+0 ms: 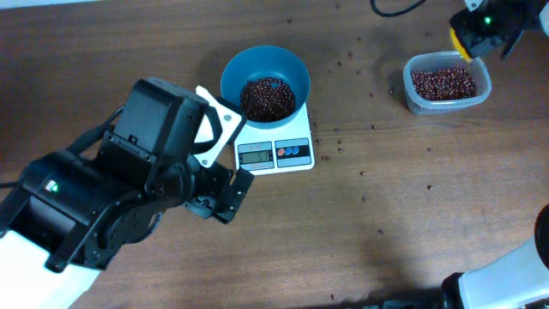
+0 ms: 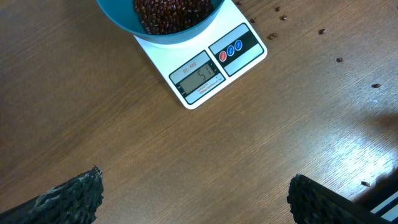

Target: Scoop item into bowl and weigh 50g on scale

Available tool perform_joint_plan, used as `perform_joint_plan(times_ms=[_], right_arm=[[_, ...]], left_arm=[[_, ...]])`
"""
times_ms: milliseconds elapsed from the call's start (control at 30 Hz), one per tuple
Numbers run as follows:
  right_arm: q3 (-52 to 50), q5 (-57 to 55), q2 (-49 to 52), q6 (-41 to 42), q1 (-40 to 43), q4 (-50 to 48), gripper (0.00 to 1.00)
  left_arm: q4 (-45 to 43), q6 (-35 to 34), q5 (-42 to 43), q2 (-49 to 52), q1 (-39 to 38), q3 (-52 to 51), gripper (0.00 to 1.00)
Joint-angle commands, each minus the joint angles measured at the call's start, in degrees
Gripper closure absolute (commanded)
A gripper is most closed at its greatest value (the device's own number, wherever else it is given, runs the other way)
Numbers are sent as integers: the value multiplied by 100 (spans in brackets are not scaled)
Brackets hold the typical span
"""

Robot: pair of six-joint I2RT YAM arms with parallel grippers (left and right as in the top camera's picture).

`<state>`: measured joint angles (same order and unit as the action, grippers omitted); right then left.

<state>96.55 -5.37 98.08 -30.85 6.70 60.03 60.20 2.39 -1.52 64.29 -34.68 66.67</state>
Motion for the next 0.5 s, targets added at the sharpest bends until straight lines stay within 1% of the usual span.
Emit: perform_joint_plan(times_ms=[0, 33, 67, 100, 133, 233, 333, 467], right_arm=[[216, 2660, -103, -24, -42, -184, 96], [214, 3526, -103, -26, -44, -297, 96], [214, 4113, -101, -26, -50, -356, 96], [214, 4470, -96, -26, -90, -389, 96], [214, 4597, -96, -28, -177, -413, 96], [197, 4564, -83, -68, -682, -549, 96], [197, 4564, 22, -448, -1145, -551, 96], [195, 4391, 339, -551, -1537, -551, 96]], left_arm=[[-9, 46, -37, -22, 24, 103, 1], [-7, 46, -37, -22, 24, 103, 1], [-9, 46, -39, -22, 24, 103, 1], [-9, 46, -37, -22, 24, 103, 1], [-9, 46, -37, -22, 24, 103, 1], [-9, 46, -37, -22, 24, 103, 1], [-9, 46, -37, -22, 24, 103, 1], [-9, 46, -37, -22, 24, 103, 1]])
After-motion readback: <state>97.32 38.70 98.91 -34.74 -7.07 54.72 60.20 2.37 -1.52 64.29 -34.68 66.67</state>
